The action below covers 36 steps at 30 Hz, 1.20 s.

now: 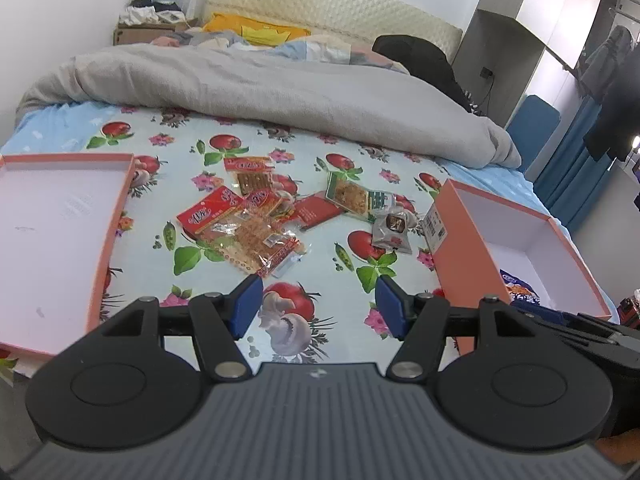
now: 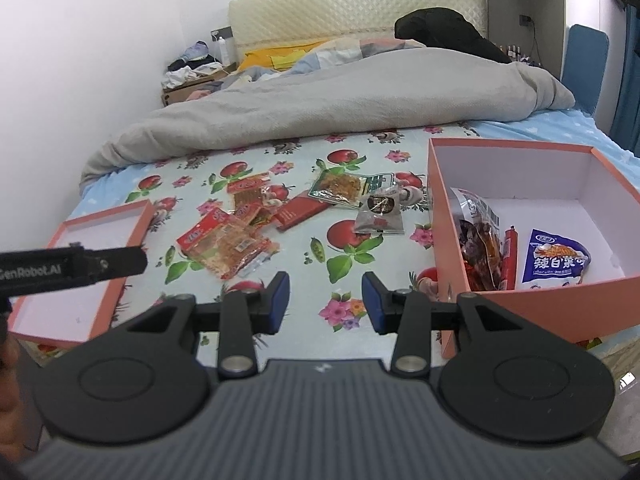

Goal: Organize snacks
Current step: 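Withdraw both tools from the box back over the snack pile, then lower the left tool onto the red spicy-strip packet while the right tool lowers onto the silver bag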

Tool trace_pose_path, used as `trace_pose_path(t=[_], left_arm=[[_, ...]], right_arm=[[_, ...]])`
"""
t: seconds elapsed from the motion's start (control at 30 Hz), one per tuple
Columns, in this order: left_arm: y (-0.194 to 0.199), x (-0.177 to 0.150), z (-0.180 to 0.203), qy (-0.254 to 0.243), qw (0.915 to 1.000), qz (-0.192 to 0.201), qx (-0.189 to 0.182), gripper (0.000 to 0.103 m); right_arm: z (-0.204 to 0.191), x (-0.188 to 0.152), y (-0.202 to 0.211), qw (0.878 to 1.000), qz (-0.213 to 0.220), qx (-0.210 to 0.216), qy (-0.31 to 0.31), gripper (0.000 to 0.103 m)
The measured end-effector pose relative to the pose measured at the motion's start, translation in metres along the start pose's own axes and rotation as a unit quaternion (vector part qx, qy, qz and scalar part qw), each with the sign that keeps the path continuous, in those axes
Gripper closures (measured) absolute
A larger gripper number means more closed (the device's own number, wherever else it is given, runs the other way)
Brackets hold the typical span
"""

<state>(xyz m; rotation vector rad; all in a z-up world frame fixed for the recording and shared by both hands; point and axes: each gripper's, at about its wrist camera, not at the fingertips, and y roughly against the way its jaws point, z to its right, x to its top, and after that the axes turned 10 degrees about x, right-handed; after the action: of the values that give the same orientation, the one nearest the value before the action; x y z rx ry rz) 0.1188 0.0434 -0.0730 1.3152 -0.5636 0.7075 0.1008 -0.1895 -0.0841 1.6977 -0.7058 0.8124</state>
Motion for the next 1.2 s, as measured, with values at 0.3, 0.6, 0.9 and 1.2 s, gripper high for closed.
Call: trace_pose_path(t=[0.3, 0.6, 0.9, 1.2], left_arm=[[-0.061, 0.005, -0.012, -0.006, 0.9996, -0.026, 0.012, 0.028], [-0.135, 0.010, -0.017, -0.025, 0.9984, -0.042, 0.029, 0.025], [-0.199, 0.016, -0.005, -0.105, 0.9922, -0.053, 0.040, 0.017], [-0.251, 0.024, -0.002, -0.150, 0.9861, -0.059, 0.039, 0.013]], right_arm=[[0.008, 0.003, -0.044, 1.000, -0.011, -0.011, 0.004, 0.060], [0.021, 0.008, -0.102, 0.999, -0.029, -0.021, 0.008, 0.060], [0.037, 0.023, -0.157, 0.999, -0.035, -0.026, -0.001, 0.037], [0.050, 0.034, -0.211, 0.998, -0.049, -0.042, -0.011, 0.022]])
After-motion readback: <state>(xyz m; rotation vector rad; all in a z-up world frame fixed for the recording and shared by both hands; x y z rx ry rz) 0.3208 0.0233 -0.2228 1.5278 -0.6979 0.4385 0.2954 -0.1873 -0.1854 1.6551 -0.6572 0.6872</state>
